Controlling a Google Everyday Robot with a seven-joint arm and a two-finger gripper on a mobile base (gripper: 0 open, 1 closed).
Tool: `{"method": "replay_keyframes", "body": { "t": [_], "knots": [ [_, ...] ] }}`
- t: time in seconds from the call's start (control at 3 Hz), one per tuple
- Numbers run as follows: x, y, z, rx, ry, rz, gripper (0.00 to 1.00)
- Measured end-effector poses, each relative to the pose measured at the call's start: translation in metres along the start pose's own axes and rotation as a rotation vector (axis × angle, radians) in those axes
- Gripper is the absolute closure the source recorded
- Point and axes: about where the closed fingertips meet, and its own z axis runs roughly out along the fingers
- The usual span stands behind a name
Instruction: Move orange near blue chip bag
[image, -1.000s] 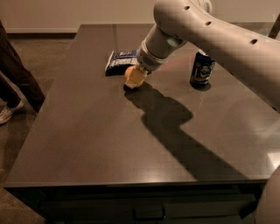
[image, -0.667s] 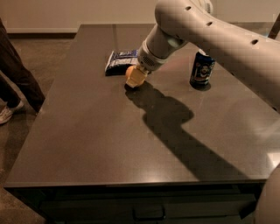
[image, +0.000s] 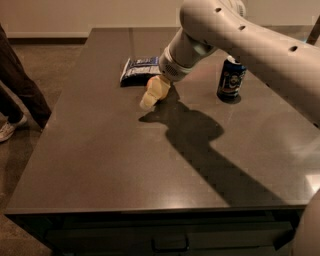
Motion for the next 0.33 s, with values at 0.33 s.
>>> {"method": "replay_keyframes", "body": {
  "t": [0.33],
  "knots": [
    [0.0000,0.0000,0.0001,0.000,0.000,0.000,0.00]
  ]
}}
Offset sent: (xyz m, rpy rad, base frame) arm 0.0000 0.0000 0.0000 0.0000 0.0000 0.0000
